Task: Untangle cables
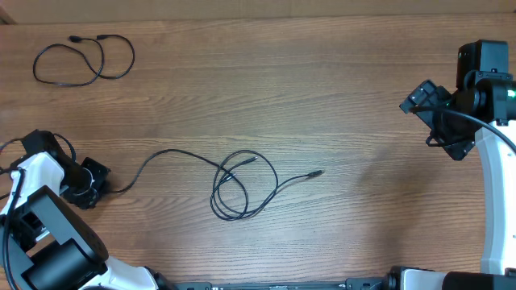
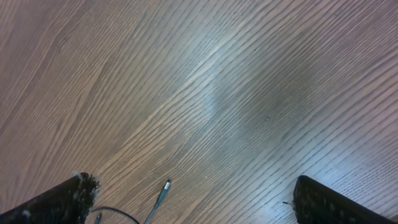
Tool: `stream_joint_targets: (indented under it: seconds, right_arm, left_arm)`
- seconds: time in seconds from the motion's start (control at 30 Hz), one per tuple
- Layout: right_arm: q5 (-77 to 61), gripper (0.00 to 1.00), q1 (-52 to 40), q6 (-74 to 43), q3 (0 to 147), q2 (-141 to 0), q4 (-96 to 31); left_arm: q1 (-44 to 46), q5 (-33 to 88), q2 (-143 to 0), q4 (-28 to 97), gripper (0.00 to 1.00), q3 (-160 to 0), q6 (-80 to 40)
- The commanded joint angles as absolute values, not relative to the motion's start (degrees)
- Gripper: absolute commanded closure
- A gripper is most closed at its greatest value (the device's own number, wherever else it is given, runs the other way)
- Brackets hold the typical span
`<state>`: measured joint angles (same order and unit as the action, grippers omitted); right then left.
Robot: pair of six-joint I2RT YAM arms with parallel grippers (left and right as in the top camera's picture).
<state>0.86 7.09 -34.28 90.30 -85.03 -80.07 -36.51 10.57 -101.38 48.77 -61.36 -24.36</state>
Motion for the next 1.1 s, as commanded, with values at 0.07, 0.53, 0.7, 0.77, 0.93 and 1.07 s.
stream_joint_targets:
  seconds: [0.07,0.53,0.7,0.77,0.93,1.07]
  right_arm:
    - [1.4,0.0,7.2,-34.2,90.0,-85.0,-79.8]
    - [1.4,0.0,7.1,-34.2,90.0,-85.0,-79.8]
    - [1.4,0.0,7.2,-34.2,90.0,-85.0,-79.8]
    - [1.4,0.0,7.1,-34.2,90.0,-85.0,-79.8]
    - [1.4,0.0,7.2,-34.2,90.0,-85.0,-79.8]
    - [1.4,0.0,7.1,-34.2,90.0,-85.0,-79.8]
  left_arm:
    - [-37.1,29.1,-101.1,55.8,0.96,-73.8,-28.8]
    - [-38.6,73.1,-101.1,59.3,0.96,-111.9,-39.9]
    - [-38.6,73.1,-101.1,58.0,0.96,-123.1,-47.8]
    - [-38.6,73.1,-101.1,55.8,0.96,-127.6,-51.3]
    - [-38.5,74.7,-101.1,49.4,0.96,-137.4,-59.0]
    - [-38.5,76.3,-101.1,44.3,0.96,-143.4,-62.0]
